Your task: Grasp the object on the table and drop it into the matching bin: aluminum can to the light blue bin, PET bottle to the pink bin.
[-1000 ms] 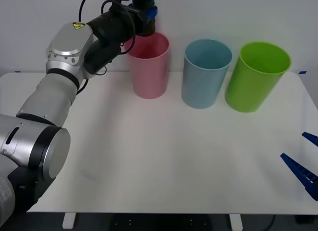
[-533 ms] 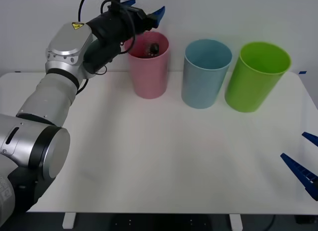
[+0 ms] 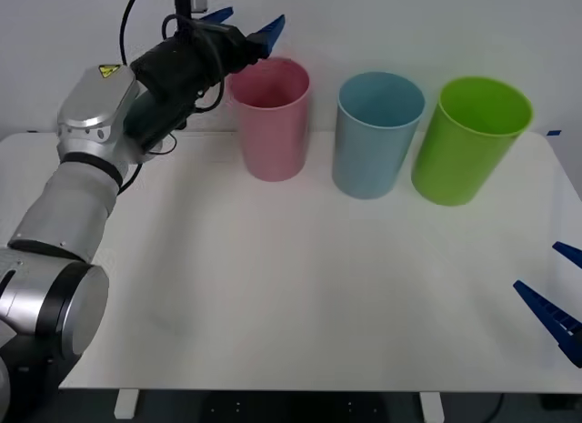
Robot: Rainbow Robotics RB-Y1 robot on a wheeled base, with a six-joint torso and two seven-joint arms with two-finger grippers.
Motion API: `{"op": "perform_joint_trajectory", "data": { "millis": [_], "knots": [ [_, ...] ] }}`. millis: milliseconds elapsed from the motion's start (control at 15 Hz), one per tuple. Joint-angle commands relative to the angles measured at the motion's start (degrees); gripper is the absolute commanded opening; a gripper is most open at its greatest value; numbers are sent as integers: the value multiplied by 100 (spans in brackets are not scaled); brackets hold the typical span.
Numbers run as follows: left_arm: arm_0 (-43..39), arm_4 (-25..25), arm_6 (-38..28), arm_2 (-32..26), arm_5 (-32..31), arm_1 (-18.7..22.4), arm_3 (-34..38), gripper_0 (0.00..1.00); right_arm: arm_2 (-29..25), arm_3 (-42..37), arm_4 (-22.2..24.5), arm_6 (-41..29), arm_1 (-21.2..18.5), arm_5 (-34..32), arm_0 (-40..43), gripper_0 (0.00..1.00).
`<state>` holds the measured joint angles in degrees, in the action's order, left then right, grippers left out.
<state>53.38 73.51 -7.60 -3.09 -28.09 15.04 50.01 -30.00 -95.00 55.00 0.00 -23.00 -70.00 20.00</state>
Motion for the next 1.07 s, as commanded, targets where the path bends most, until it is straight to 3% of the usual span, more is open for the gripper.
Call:
{"op": "perform_joint_trajectory", "data": {
  "millis": [67, 733, 1067],
  "knots": [
    [-645, -179, -14, 1, -74, 95, 774, 100, 0, 0, 0, 0, 0, 0, 0, 100],
    [-2904, -1225, -5, -245, -548, 1027, 2980, 100, 0, 0, 0, 0, 0, 0, 0, 100],
    [-4108, -1278, 4, -1229, -1506, 1115, 3779, 100, 0, 0, 0, 0, 0, 0, 0, 100]
  ]
}}
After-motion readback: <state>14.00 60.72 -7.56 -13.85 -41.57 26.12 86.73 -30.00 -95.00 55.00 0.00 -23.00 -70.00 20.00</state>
